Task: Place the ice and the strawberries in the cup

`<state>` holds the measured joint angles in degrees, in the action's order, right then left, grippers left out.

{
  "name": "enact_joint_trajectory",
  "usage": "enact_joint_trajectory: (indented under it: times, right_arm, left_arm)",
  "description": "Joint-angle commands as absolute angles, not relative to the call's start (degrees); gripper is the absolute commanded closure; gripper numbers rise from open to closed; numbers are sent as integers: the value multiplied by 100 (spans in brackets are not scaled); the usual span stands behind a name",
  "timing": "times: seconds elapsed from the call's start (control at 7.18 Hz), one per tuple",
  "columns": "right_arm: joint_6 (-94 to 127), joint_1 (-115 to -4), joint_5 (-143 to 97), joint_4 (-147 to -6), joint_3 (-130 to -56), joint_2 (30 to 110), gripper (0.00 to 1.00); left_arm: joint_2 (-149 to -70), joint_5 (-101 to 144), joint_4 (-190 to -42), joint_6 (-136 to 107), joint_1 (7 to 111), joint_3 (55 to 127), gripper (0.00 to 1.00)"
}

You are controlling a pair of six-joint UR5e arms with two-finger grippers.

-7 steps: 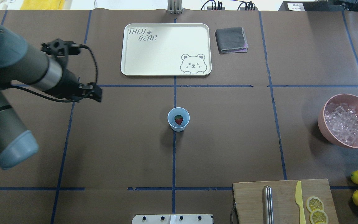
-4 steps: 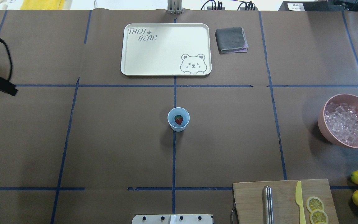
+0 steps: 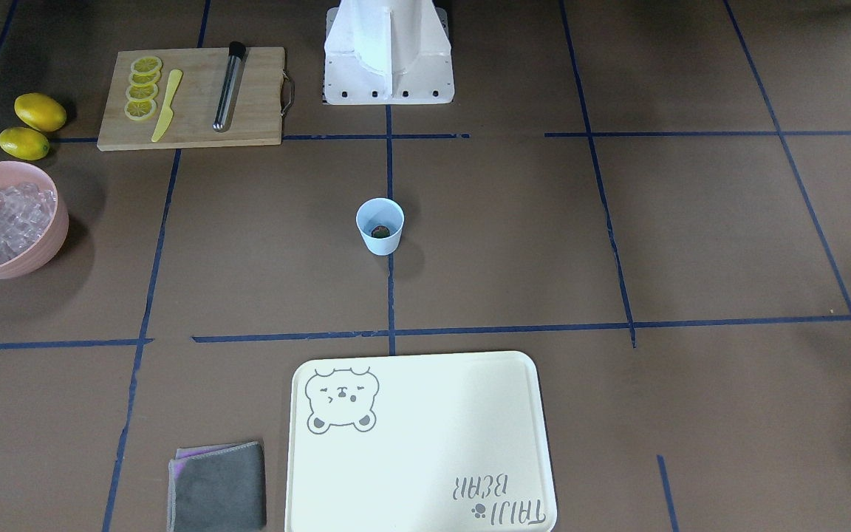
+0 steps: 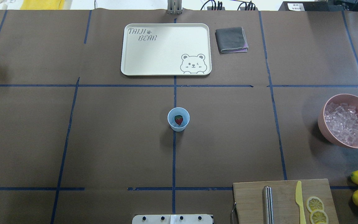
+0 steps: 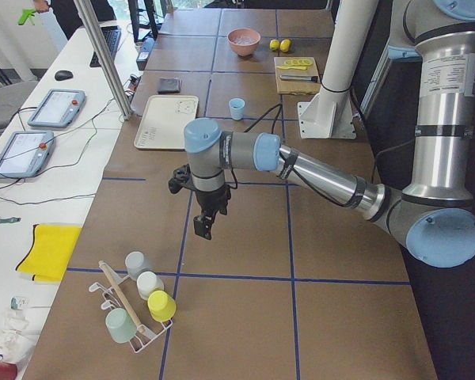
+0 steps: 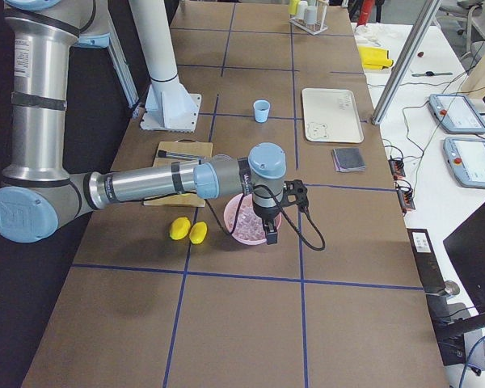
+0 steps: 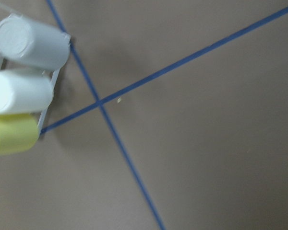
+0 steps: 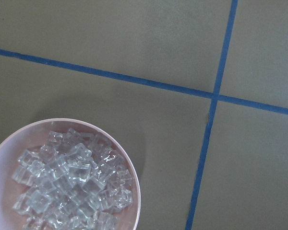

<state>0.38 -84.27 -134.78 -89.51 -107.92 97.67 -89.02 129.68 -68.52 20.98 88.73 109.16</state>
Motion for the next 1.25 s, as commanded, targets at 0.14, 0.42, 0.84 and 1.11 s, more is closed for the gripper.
enact_joint_trajectory:
  times: [0.14,0.42,0.84,1.11]
  right_arm:
    - [-35,-8473,-13632,-8938,-10854,9888,0]
    - [-35,-8473,-13614,-8947,-10872,9914,0]
    - [-192,-8473,-13544,-8938,-10863,10115,0]
    - [-254,-8316,-13448,-8938,-10837,10142,0]
  left_arm:
    - [-8799,13720,-6610,2514,9395,10142,0]
    - [-8693,13737,-6635,2050,9387,10230,0]
    - [-8684,13729,-6618,1821,9387,10396,0]
    - [-8684,13702,-6627,1811,9387,10389,0]
